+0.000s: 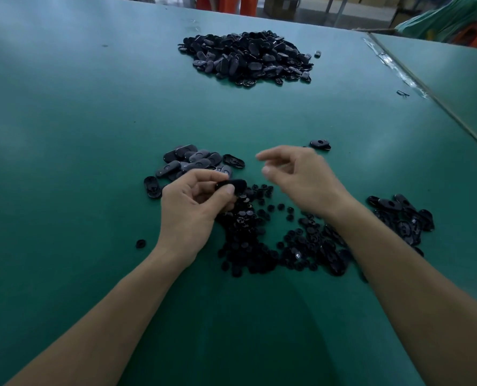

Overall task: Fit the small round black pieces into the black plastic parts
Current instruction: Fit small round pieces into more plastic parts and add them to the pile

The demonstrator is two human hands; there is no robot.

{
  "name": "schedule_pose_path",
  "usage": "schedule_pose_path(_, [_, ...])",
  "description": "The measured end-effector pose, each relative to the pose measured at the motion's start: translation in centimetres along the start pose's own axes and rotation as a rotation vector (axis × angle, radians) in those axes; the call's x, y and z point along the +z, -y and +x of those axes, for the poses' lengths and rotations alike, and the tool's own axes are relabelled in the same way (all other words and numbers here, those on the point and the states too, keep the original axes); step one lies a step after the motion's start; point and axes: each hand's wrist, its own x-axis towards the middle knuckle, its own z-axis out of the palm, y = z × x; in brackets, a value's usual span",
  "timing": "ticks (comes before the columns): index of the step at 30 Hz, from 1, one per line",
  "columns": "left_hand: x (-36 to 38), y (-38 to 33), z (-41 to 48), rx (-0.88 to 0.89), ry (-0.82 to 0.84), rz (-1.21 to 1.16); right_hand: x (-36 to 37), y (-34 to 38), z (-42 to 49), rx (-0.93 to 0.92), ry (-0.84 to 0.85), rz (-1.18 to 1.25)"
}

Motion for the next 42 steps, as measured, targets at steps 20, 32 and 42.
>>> schedule_pose_path(20, [-0.6, 0.5, 0.8, -0.033, -0.168, -0.014, -2.9, -8.5, 4.5, 0.128, -0.174, -0.616])
schedule_pose_path(32, [-0.5, 0.3, 0.4, 0.092, -0.062, 0.028, -2.1, -6.8, 1.7, 0.091, -0.136, -0.26])
schedule_pose_path(42, [-0.4, 0.1, -0.1, 0.071, 0.049, -0.034, -3.3, -7.1, 1.5, 0.253, -0.155, 0.142])
